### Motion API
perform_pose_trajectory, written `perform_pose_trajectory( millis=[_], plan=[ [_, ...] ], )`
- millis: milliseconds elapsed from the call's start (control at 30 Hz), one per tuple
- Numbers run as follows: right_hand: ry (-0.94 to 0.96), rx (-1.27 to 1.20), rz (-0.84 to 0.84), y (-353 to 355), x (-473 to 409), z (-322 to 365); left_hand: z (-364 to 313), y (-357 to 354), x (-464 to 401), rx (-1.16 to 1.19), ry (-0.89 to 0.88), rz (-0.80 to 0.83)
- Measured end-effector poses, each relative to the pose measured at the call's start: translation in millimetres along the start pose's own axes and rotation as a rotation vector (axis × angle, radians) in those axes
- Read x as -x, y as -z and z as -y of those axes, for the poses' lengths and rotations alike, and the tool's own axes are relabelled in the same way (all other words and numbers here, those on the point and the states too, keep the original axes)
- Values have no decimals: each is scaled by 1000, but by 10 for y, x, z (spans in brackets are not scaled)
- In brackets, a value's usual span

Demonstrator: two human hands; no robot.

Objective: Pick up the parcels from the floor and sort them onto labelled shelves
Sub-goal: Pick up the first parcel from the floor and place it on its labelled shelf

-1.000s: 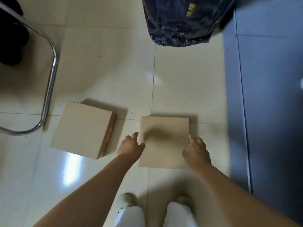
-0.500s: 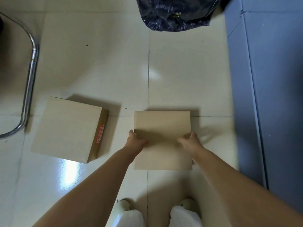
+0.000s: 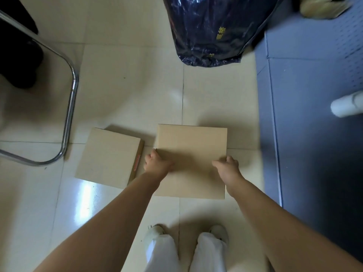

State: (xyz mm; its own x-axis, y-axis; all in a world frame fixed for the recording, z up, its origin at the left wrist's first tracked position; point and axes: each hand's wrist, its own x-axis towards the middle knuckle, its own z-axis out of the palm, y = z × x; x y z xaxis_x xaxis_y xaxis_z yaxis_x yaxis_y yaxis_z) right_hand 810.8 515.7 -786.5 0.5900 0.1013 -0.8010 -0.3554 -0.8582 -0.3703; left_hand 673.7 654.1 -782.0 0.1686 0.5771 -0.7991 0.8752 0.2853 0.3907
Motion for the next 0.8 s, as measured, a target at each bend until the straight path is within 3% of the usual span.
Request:
perform_pose_trajectory(
  millis=[467, 800],
  plan=[
    [201, -73, -38, 1367, 2703, 1659, -1356, 1983, 2341, 215, -163, -47],
    [303, -362, 79, 1928, 4288, 2162, -1717, 3029, 3688, 570, -379, 37]
  ],
)
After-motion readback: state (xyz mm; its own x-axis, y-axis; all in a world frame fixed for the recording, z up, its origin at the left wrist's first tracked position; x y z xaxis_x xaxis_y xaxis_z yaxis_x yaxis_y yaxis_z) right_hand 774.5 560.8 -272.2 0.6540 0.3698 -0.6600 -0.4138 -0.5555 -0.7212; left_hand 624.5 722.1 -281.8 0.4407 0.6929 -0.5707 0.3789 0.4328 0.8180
